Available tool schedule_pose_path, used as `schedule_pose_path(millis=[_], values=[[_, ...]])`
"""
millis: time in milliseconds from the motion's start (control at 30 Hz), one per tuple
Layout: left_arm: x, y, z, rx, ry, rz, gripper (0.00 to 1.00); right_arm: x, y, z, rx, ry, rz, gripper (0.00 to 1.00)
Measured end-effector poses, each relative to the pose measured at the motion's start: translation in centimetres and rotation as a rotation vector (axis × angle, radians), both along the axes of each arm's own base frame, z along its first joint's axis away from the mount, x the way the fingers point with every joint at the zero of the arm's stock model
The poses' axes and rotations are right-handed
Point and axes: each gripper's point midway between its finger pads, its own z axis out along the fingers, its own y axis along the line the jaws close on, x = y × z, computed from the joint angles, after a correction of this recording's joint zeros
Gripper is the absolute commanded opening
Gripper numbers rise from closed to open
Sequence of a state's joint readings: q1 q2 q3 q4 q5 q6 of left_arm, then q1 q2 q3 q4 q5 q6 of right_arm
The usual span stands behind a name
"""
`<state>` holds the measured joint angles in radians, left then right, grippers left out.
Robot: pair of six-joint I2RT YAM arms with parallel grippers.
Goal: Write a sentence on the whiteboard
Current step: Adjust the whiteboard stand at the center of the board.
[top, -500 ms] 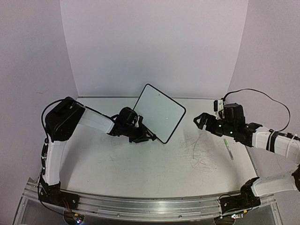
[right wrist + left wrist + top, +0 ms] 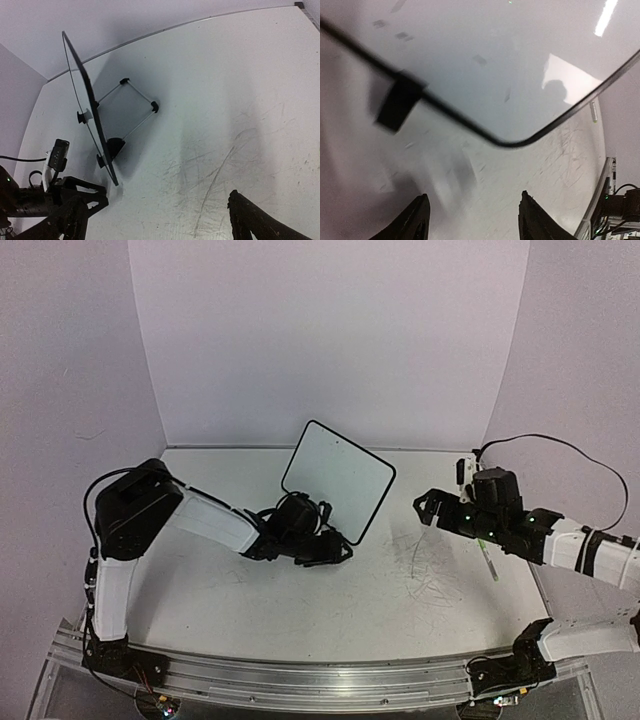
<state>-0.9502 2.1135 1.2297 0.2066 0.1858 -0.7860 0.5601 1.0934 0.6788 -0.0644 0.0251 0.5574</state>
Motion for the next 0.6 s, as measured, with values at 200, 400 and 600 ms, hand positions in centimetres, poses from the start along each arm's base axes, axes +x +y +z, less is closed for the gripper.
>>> schedule_pose_path(millis=[200, 400, 600], values=[[-0.8, 8.5, 2.3, 0.154, -0.129, 0.057, 0.85, -1.2, 3.8, -1.1, -0.034, 0.034, 0.085, 0.98], [4.6, 15.8, 8.4, 0.221, -0.341, 0.221, 0.90, -0.7, 5.2, 0.4, -0.033, 0.002, 0.099, 0.98], [8.3, 15.5, 7.8, 0.367, -0.487, 0.134, 0.87, -0.7, 5.2, 1.1, -0.021, -0.022, 0.093, 0.98]])
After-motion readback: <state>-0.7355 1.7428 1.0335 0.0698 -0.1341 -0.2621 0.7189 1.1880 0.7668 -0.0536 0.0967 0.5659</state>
